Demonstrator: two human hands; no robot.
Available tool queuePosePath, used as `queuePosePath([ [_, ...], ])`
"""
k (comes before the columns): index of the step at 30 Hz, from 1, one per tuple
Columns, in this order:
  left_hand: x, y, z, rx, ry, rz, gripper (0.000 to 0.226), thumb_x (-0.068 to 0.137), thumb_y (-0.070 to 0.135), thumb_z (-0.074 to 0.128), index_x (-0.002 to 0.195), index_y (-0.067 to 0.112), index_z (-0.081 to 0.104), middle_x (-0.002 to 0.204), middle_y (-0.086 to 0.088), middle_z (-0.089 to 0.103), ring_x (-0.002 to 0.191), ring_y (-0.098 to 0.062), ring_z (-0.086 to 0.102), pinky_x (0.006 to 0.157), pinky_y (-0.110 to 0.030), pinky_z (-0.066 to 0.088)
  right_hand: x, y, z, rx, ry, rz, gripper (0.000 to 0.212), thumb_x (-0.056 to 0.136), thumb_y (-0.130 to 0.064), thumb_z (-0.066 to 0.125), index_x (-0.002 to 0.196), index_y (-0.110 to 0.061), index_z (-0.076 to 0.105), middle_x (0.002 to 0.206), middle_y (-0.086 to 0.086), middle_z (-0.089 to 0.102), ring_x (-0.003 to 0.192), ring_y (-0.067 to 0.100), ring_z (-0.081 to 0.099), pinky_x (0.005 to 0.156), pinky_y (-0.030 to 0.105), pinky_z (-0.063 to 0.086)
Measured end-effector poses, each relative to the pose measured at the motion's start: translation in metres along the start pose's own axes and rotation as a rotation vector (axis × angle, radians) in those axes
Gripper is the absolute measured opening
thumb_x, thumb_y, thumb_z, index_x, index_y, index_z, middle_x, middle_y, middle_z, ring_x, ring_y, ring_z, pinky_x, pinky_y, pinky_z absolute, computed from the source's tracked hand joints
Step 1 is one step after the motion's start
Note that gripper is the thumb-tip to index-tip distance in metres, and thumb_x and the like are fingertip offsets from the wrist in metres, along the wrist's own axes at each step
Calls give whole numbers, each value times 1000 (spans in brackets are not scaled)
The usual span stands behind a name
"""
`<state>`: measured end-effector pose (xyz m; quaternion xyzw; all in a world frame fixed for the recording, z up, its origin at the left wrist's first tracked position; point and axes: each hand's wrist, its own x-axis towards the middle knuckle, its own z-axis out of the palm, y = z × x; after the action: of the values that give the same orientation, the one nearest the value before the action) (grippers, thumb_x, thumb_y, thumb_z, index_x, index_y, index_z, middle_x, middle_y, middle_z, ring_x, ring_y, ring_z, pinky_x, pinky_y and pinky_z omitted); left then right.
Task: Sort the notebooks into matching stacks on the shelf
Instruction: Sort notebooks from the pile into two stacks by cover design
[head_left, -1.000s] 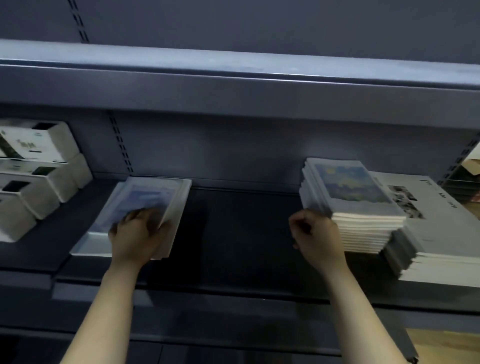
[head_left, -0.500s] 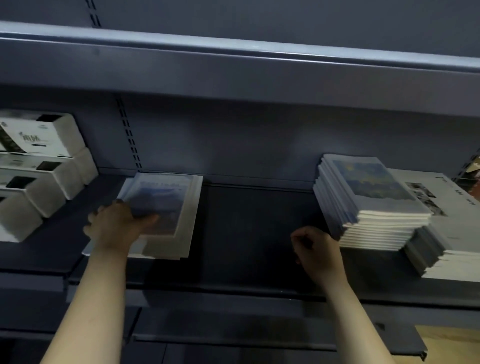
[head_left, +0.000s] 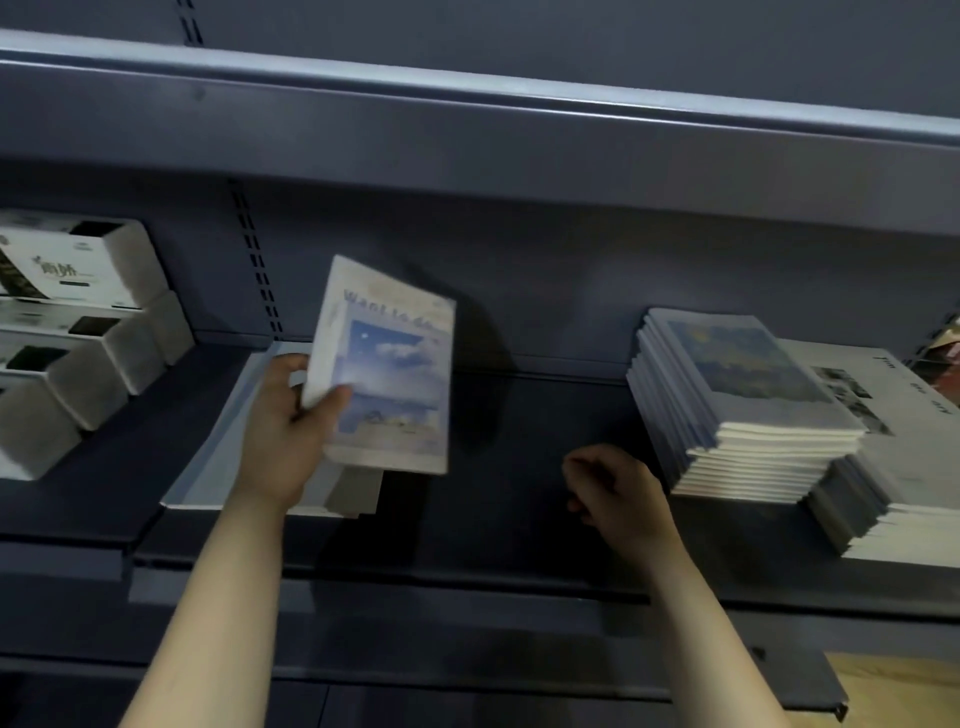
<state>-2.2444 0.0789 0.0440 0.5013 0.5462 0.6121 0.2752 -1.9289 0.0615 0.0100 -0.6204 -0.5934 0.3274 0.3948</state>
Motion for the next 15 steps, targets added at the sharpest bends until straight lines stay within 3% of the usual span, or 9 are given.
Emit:
queuePosePath([
  [2,-10,6,21,-155,-69,3,26,89,11,64,108,23,51,102,-3,67,86,-15,66,69,-28,55,0,-4,1,140,-39,9,7,89,-28,66,92,-34,66,84,-5,72,71,10,71,64,30,59],
  [8,-45,23,84,-272,-121,30,29,88,20,66,112,23,50,98,16,65,86,0,65,63,-14,51,1,-25,-13,502,-158,-27,49,81,-44,70,126,-30,55,111,-5,69,99,11,69,75,28,58],
  [15,-71,43,147,-306,-208,-18,40,85,20,67,119,16,47,107,7,61,92,-2,63,71,-16,52,3,-36,-52,462,-12,-112,25,91,-14,64,115,-18,65,106,2,72,98,17,68,82,36,55],
])
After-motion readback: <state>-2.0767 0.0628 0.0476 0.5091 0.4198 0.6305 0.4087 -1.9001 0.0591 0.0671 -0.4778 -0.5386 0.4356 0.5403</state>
